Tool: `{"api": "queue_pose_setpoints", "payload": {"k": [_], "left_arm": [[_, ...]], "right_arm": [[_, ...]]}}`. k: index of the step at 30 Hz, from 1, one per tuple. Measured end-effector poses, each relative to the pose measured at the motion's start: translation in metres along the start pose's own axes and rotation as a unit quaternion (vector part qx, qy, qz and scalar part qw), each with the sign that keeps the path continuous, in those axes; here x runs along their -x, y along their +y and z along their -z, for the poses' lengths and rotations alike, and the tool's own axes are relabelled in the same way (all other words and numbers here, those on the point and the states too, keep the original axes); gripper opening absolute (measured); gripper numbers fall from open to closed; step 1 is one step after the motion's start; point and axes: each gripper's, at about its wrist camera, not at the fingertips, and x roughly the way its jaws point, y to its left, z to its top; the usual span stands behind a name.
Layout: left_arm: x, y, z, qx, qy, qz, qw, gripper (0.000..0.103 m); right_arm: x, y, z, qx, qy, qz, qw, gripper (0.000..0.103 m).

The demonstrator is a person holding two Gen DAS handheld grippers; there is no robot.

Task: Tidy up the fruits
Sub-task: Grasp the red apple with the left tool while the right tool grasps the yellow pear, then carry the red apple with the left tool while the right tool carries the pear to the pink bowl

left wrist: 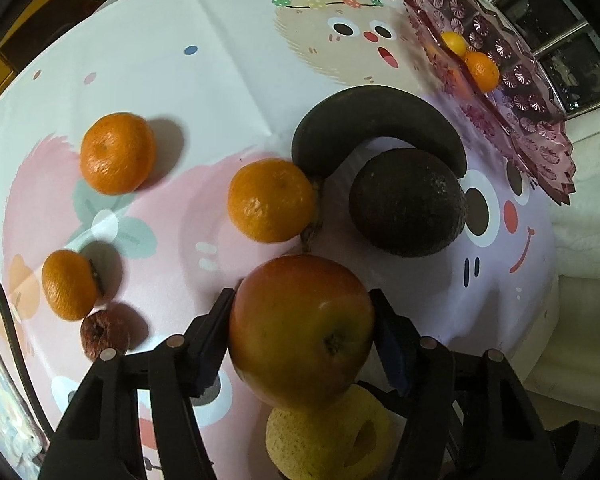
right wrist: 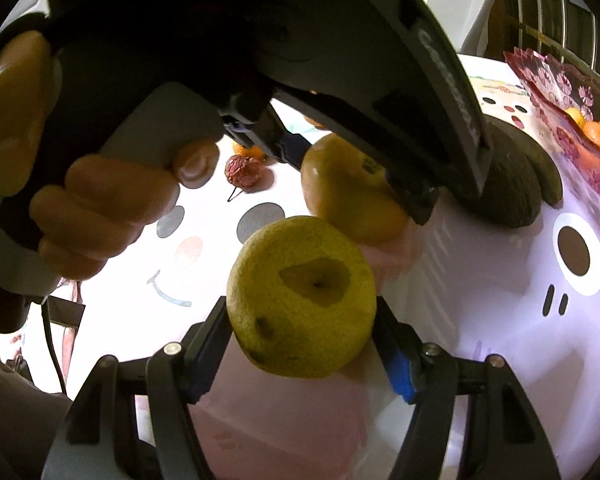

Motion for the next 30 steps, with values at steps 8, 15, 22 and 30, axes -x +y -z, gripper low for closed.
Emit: {"api": "queue_pose_setpoints", "payload": {"k": [8, 15, 22, 30], "left_arm": [[0.036, 0.008, 0.017, 0.012, -0.017, -0.003, 0.9998, 0.064], [0.086, 0.015, 0.045, 0.026, -0.037, -0.012, 0.9989, 0.064], [0.135, 0.02, 0.081, 0.038, -0.057, -0.016, 0.9975, 0.064], [0.16, 0.007, 0.106, 0.052, -0.062, -0.027, 0.9963, 0.064]], "right_arm": [[0.014, 0.003, -0.012, -0.007, 0.0, 0.013, 1.0, 0.068], [0.054, 0.014, -0.014, -0.033, -0.027, 0.03, 0.999, 0.068], [0.101, 0.02, -0.012, -0.051, -0.049, 0.061, 0.996, 0.068], [0.143, 0.008, -0.006, -0.083, -0.067, 0.078, 0.991, 0.068]]}}
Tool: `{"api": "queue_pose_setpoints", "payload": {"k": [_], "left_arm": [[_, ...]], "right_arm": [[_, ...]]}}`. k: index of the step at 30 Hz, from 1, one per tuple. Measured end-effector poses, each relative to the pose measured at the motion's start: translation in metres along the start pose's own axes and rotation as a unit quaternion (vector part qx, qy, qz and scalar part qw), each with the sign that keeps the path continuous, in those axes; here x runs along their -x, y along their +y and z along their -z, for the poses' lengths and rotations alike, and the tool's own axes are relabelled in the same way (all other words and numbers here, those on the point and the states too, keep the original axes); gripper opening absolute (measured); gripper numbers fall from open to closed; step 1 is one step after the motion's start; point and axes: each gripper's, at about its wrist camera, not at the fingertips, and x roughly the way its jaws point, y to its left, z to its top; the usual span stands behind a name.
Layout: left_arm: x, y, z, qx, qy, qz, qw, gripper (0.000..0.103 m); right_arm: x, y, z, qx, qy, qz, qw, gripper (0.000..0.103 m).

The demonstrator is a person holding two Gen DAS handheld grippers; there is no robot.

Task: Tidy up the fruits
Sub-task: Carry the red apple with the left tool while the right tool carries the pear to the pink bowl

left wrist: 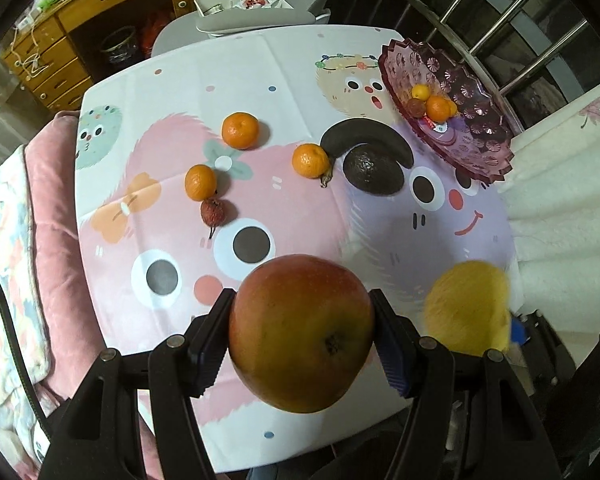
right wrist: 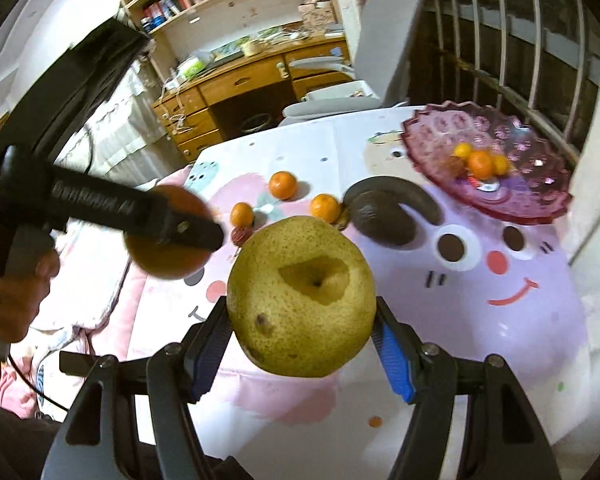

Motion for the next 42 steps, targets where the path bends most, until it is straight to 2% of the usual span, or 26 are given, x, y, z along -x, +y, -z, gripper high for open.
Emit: {"api": "queue_pose_setpoints", "payload": {"k": [6, 10, 18, 24, 33, 38, 42], "left_arm": [[0.015, -0.02, 0.016, 0.002, -0.018, 0.009, 0.9998, 0.064], [0.015, -0.037, 0.022, 0.013, -0.015, 0.017, 0.9997, 0.064], [0.007, -0.08, 0.012, 0.054, -0.015, 0.016, 0.9983, 0.064], [-0.001, -0.122, -0.012, 0.087, -0.031, 0.016, 0.9956, 0.064], [-0.022, -0.176, -0.062, 0.105, -0.051, 0.013, 0.993, 0.064], [-0.037, -0.199, -0.099, 0.094, -0.053, -0.006, 0.9942, 0.064], [-0.052, -0.206, -0.125, 0.087, -0.047, -0.006, 0.9951, 0.064]], "right_arm": [[0.03, -0.037, -0.01, -0.056, -0.013, 0.014, 0.998, 0.068], [0.042, -0.072, -0.022, -0.092, -0.023, 0.02, 0.995, 0.068], [0.049, -0.15, -0.053, -0.103, -0.017, 0.025, 0.994, 0.068], [0.046, -0.199, -0.08, -0.078, 0.002, 0.013, 0.997, 0.068], [0.02, -0.258, -0.112, -0.025, 0.036, -0.012, 0.999, 0.068], [-0.001, -0.28, -0.123, -0.016, 0.055, -0.019, 0.998, 0.068], [-0.02, -0.286, -0.129, -0.011, 0.077, -0.021, 0.997, 0.068]]}}
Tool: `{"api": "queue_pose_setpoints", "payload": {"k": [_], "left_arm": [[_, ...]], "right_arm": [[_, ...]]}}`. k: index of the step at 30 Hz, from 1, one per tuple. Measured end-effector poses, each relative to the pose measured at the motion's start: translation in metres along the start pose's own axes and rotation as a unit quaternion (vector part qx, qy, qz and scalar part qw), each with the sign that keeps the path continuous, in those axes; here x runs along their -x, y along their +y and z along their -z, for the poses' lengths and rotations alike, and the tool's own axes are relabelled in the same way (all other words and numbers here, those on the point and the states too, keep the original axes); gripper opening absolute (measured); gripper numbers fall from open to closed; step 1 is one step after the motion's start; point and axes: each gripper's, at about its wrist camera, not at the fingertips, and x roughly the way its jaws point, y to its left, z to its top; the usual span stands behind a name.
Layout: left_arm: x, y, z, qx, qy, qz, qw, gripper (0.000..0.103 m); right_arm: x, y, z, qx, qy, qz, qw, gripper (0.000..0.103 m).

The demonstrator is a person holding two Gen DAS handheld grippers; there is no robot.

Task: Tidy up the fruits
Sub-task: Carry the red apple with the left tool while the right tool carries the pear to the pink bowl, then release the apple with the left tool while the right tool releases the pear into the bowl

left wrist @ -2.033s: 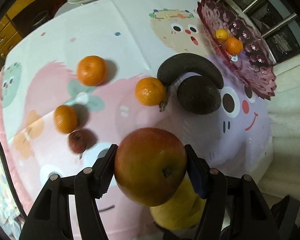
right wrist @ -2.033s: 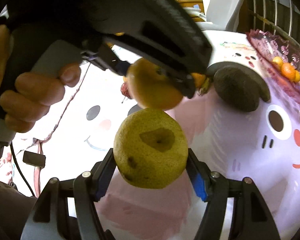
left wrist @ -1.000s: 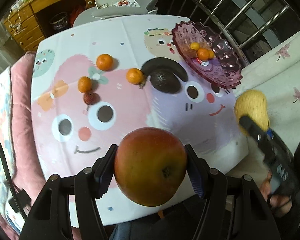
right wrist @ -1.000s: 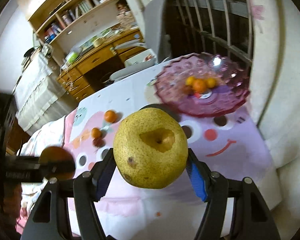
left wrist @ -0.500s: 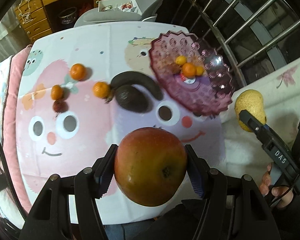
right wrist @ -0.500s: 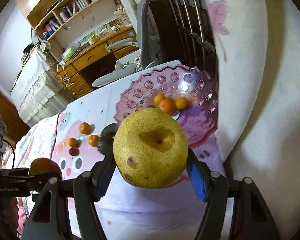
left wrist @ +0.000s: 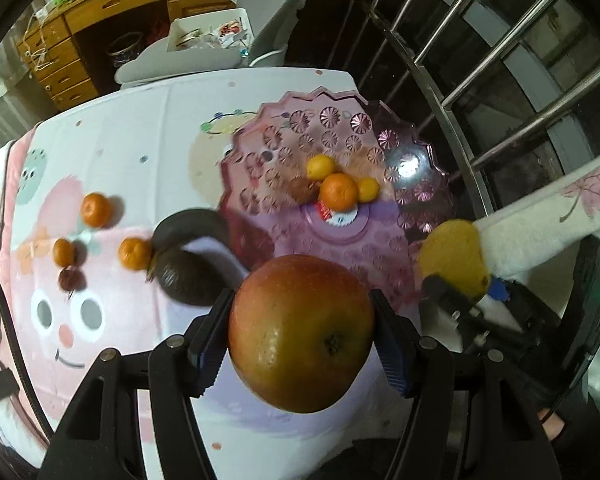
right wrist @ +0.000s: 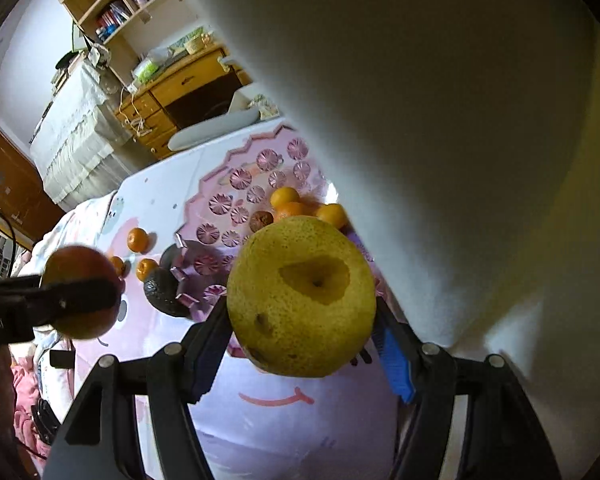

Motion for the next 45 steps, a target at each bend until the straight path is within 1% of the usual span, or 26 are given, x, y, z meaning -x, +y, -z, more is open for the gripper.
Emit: {"api": "queue_pose_setpoints", "payload": {"k": [4, 7, 12, 16, 21, 26, 27, 28, 29, 30, 32, 33, 37, 40, 45], "left_arm": [[-0.025, -0.008, -0.017, -0.005, 0.009, -0.001, 0.9999, 0.064], [-0.043, -0.01, -0.025, -0.004, 0.013, 0.004, 0.9999, 0.064], [-0.076, -0.012, -0.034, 0.003, 0.031, 0.01, 0.9995, 0.064], [-0.09, -0.017, -0.039, -0.002, 0.038, 0.013, 0.9992, 0.064], [-0.101, -0.018, -0.041, -0.003, 0.048, 0.011, 0.9988, 0.064], [-0.1, -0.012, -0.039, 0.004, 0.054, 0.01, 0.9985, 0.064], [-0.1, -0.01, -0.038, 0.007, 0.053, 0.009, 0.9985, 0.067], [-0.097, -0.009, -0.039, 0.011, 0.047, 0.014, 0.9987, 0.076], [-0.092, -0.007, -0.038, 0.016, 0.036, 0.023, 0.999, 0.084], [-0.086, -0.005, -0.038, 0.017, 0.026, 0.028, 0.9991, 0.085], [-0.075, -0.005, -0.038, 0.016, 0.007, 0.028, 0.9995, 0.085], [-0.072, -0.005, -0.038, 0.017, 0.005, 0.024, 0.9995, 0.085], [-0.06, 0.003, -0.029, 0.034, -0.009, 0.033, 0.9988, 0.085], [-0.049, 0.01, -0.017, 0.047, -0.02, 0.037, 0.998, 0.085], [-0.04, 0.027, 0.009, 0.083, -0.028, 0.026, 0.9958, 0.085]], "right_arm": [[-0.024, -0.007, -0.008, 0.003, 0.028, 0.009, 1.0, 0.068], [-0.033, -0.012, -0.013, 0.001, 0.038, 0.013, 0.999, 0.068], [-0.051, -0.017, -0.018, 0.005, 0.056, 0.018, 0.998, 0.068], [-0.063, -0.01, -0.02, 0.036, 0.07, 0.034, 0.996, 0.068], [-0.071, -0.001, -0.021, 0.051, 0.083, 0.041, 0.994, 0.069], [-0.075, 0.01, -0.016, 0.056, 0.092, 0.043, 0.993, 0.069], [-0.076, 0.011, -0.015, 0.056, 0.093, 0.043, 0.993, 0.069], [-0.078, 0.02, -0.017, 0.055, 0.093, 0.044, 0.993, 0.069], [-0.078, 0.019, -0.016, 0.053, 0.093, 0.043, 0.993, 0.069], [-0.077, 0.018, -0.018, 0.051, 0.091, 0.043, 0.994, 0.069], [-0.069, 0.013, -0.022, 0.049, 0.075, 0.035, 0.995, 0.069], [-0.063, 0.012, -0.023, 0.053, 0.068, 0.035, 0.996, 0.069], [-0.059, 0.022, -0.023, 0.069, 0.059, 0.038, 0.995, 0.069], [-0.053, 0.029, -0.019, 0.073, 0.053, 0.035, 0.995, 0.069], [-0.041, 0.042, -0.011, 0.066, 0.045, 0.02, 0.997, 0.069]]}}
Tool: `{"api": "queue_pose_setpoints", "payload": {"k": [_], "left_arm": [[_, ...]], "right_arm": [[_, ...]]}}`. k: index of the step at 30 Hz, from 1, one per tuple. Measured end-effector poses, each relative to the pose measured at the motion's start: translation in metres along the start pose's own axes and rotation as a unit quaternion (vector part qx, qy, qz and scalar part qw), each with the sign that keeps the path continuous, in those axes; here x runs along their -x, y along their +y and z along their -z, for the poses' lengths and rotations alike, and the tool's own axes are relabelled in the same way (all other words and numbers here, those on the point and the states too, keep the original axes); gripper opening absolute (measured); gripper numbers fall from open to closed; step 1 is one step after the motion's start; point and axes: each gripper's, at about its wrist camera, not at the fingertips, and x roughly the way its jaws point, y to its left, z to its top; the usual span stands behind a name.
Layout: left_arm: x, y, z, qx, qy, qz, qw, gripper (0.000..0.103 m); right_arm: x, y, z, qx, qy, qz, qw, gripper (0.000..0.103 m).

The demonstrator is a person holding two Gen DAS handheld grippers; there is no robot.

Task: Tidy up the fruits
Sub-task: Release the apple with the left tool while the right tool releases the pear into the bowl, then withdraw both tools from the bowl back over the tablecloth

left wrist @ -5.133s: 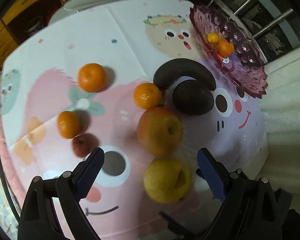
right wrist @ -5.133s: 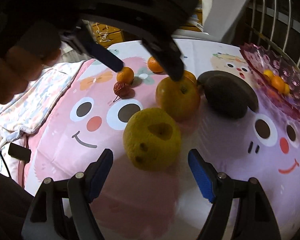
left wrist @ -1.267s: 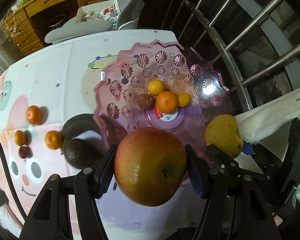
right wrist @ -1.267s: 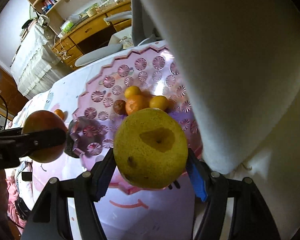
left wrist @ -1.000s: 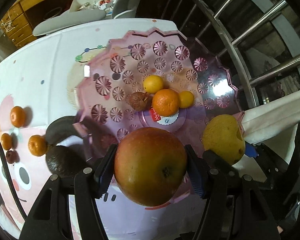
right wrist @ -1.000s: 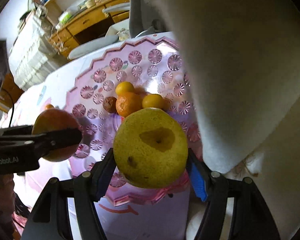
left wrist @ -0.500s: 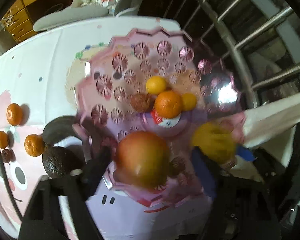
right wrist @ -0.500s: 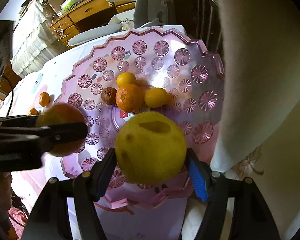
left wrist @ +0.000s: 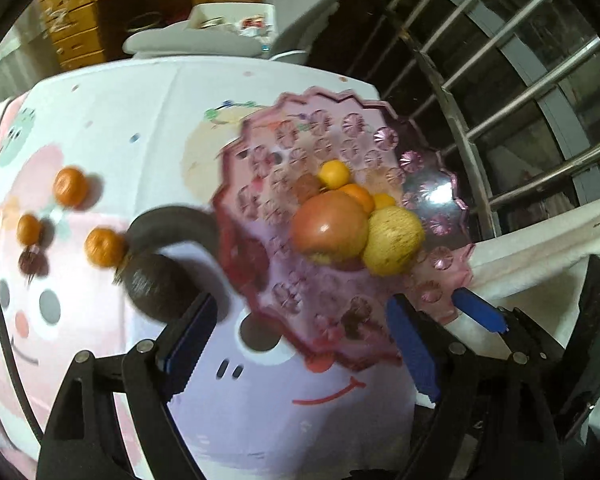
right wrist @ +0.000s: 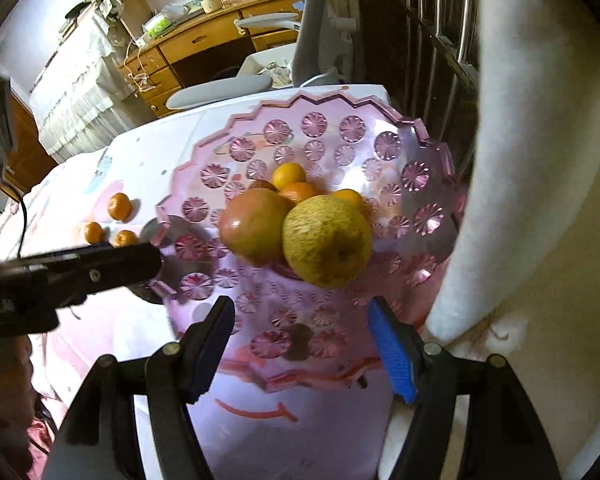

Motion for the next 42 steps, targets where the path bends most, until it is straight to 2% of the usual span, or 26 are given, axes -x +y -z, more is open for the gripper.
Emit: {"api": "queue_pose_setpoints", "payload": {"k": [4, 5, 9, 16, 23, 33, 42], "left_arm": [[0.01, 0.02, 0.022, 0.017, -0.002, -0.01, 0.9998, 0.085], [0.012, 0.024, 0.028, 0.016, -0.002, -0.013, 0.9998, 0.085], [0.022, 0.04, 0.045, 0.012, -0.005, -0.022, 0.9997, 0.085], [0.049, 0.079, 0.078, -0.003, -0.009, -0.015, 0.9998, 0.085], [0.079, 0.137, 0.104, -0.01, -0.021, -0.009, 0.9997, 0.085], [0.098, 0.218, 0.116, -0.004, -0.012, -0.01, 0.9999, 0.085], [0.104, 0.265, 0.11, -0.018, -0.016, -0.011, 0.9996, 0.085]], "right_arm": [[0.006, 0.011, 0.011, -0.01, -0.004, -0.006, 1.0, 0.069], [0.011, 0.004, 0.017, -0.013, -0.005, -0.009, 1.0, 0.069], [0.017, 0.014, 0.029, -0.028, -0.008, -0.016, 0.999, 0.069], [0.026, 0.042, 0.052, -0.066, -0.021, -0.019, 0.997, 0.069], [0.019, 0.08, 0.076, -0.119, -0.017, -0.019, 0.993, 0.069], [0.001, 0.132, 0.107, -0.206, -0.026, -0.012, 0.978, 0.069], [-0.012, 0.172, 0.124, -0.253, -0.048, 0.004, 0.966, 0.069]]}}
